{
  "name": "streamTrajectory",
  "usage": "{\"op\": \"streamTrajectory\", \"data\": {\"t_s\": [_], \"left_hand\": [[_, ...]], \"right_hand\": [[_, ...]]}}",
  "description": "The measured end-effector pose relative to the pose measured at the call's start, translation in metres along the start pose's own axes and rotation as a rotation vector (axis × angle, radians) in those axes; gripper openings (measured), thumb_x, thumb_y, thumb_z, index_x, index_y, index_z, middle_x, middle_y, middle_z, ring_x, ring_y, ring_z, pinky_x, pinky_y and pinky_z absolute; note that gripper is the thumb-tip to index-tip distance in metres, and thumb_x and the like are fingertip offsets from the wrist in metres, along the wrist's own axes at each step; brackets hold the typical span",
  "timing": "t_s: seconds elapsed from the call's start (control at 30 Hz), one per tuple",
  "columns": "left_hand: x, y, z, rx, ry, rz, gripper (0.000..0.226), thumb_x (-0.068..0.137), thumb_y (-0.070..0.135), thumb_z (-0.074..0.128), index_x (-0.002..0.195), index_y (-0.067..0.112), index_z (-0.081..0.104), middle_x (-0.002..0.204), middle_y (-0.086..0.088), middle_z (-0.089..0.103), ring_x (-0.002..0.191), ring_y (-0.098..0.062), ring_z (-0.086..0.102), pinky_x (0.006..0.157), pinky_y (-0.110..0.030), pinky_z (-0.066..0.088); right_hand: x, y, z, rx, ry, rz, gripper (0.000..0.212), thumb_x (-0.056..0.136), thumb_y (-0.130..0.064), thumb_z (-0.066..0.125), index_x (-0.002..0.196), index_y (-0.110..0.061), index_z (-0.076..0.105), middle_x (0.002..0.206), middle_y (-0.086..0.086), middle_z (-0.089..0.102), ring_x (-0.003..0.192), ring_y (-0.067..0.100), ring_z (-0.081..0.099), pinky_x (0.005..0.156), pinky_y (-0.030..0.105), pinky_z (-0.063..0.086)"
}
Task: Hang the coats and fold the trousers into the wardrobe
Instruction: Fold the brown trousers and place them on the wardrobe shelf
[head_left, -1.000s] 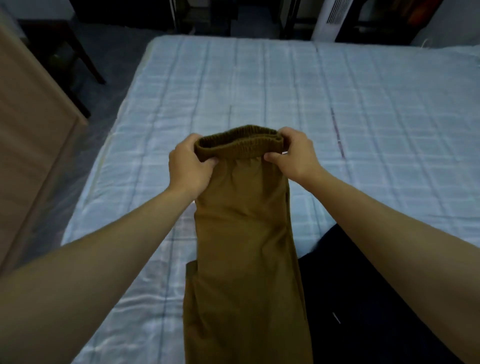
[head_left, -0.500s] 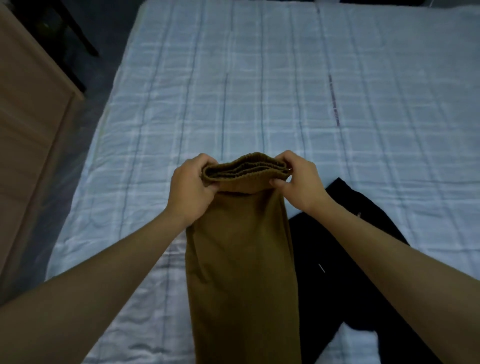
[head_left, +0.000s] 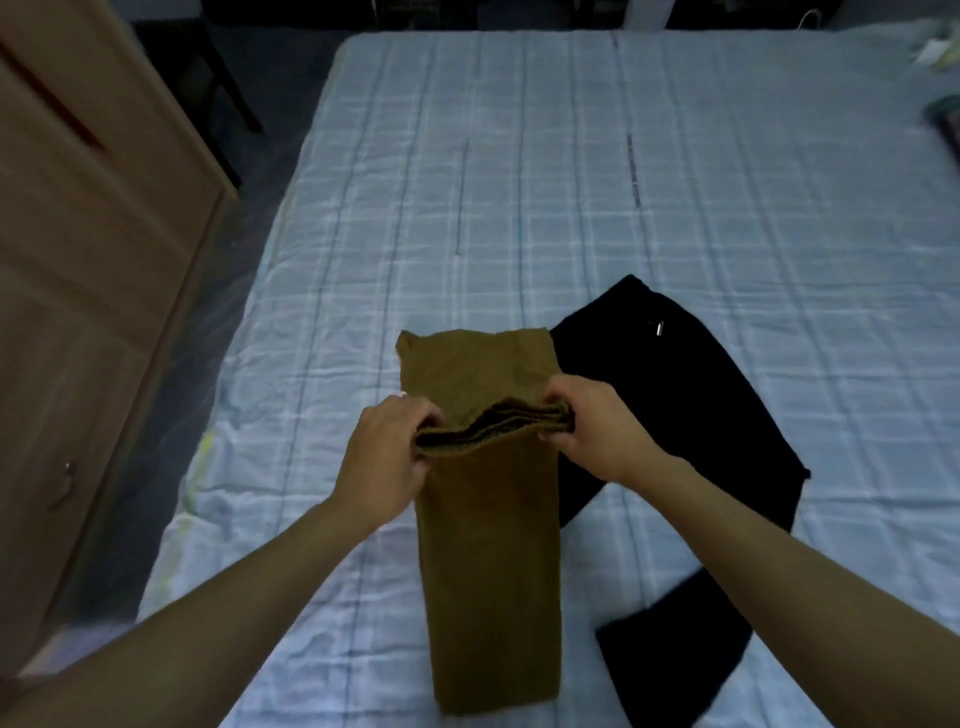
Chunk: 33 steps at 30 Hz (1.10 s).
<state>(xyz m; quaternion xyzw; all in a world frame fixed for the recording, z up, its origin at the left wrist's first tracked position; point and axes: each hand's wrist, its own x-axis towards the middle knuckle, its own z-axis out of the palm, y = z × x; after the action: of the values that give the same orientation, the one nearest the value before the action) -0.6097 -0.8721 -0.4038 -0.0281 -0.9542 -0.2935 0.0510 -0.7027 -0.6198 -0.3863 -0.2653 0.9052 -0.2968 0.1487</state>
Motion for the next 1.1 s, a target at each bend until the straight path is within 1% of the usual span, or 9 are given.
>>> {"op": "streamTrajectory", "data": {"t_s": [0.13,0.23,0.33,0.47,0.53,0.6,0.77,0.93,1.1], "left_hand": [[-0.066,0.015,0.008,0.004,-0.041,0.111,0.040,0.062,-0.003,0.077,0.093,0.020,0.065,0.088,0.005,0.064,0.081,-0.016,0.056,0.074,-0.033,0.045],[-0.117,0.010,0.028,0.074,-0.112,0.242,0.054,0.048,0.002,0.071,0.098,0.020,0.062,0.094,0.002,0.063,0.086,-0.018,0.053,0.071,-0.035,0.040],[-0.160,-0.005,0.066,0.118,-0.184,0.263,0.061,0.042,0.004,0.069,0.099,0.022,0.059,0.096,0.004,0.062,0.087,-0.017,0.052,0.072,-0.035,0.037],[-0.205,-0.028,0.120,0.223,-0.245,0.351,0.050,0.046,0.002,0.064,0.092,0.020,0.063,0.091,0.002,0.063,0.081,-0.019,0.056,0.073,-0.030,0.035],[-0.225,-0.038,0.142,0.263,-0.252,0.353,0.050,0.044,0.001,0.068,0.091,0.018,0.065,0.093,0.000,0.064,0.083,-0.020,0.057,0.075,-0.029,0.034],[-0.245,-0.045,0.160,0.258,-0.228,0.299,0.058,0.043,-0.004,0.073,0.096,0.016,0.067,0.103,-0.003,0.065,0.093,-0.021,0.057,0.081,-0.029,0.036],[-0.278,-0.046,0.169,0.206,-0.213,0.233,0.062,0.060,-0.006,0.067,0.120,0.010,0.064,0.127,-0.009,0.059,0.115,-0.027,0.057,0.102,-0.034,0.037],[-0.275,-0.039,0.150,0.087,-0.161,0.231,0.045,0.095,0.025,0.049,0.137,0.009,0.057,0.145,-0.007,0.051,0.134,-0.023,0.048,0.113,-0.039,0.036],[-0.235,-0.023,0.166,0.325,-0.184,0.112,0.060,0.104,0.047,0.028,0.154,0.014,0.032,0.163,-0.006,0.024,0.152,-0.021,0.017,0.122,-0.045,0.021]], "right_hand": [[-0.075,0.000,0.043,0.037,0.077,0.039,0.027,0.078,-0.007,0.076,0.083,-0.021,0.054,0.081,-0.009,0.052,0.072,0.006,0.049,0.063,0.025,0.041],[-0.120,0.005,0.082,0.024,0.114,-0.003,0.042,0.074,0.001,0.072,0.087,-0.032,0.049,0.086,-0.015,0.048,0.076,0.002,0.042,0.069,0.015,0.033],[-0.151,0.024,0.128,-0.064,0.126,-0.023,0.038,0.068,0.000,0.071,0.091,-0.026,0.055,0.091,-0.014,0.048,0.083,0.009,0.044,0.070,0.022,0.036],[-0.192,0.052,0.193,-0.123,0.074,-0.027,0.033,0.065,-0.007,0.062,0.096,-0.020,0.060,0.094,-0.003,0.058,0.085,0.020,0.053,0.070,0.037,0.046],[-0.213,0.061,0.221,-0.094,0.015,-0.019,0.045,0.061,-0.006,0.064,0.103,-0.020,0.059,0.101,-0.002,0.059,0.090,0.022,0.057,0.073,0.035,0.048],[-0.230,0.066,0.241,-0.048,-0.021,0.004,0.052,0.067,-0.010,0.068,0.116,-0.022,0.055,0.117,-0.003,0.056,0.103,0.018,0.057,0.086,0.032,0.050],[-0.252,0.067,0.252,-0.064,-0.021,0.003,0.075,0.085,-0.061,0.064,0.144,-0.017,0.046,0.149,0.000,0.042,0.135,0.015,0.042,0.112,0.034,0.037],[-0.240,0.043,0.245,-0.120,0.248,-0.093,0.051,0.099,-0.043,0.051,0.137,-0.010,0.055,0.151,0.006,0.042,0.140,0.021,0.040,0.112,0.040,0.038],[-0.191,0.036,0.257,-0.258,0.188,-0.053,0.057,0.103,-0.047,0.035,0.153,-0.020,0.034,0.163,0.007,0.023,0.151,0.023,0.018,0.122,0.046,0.020]]}}
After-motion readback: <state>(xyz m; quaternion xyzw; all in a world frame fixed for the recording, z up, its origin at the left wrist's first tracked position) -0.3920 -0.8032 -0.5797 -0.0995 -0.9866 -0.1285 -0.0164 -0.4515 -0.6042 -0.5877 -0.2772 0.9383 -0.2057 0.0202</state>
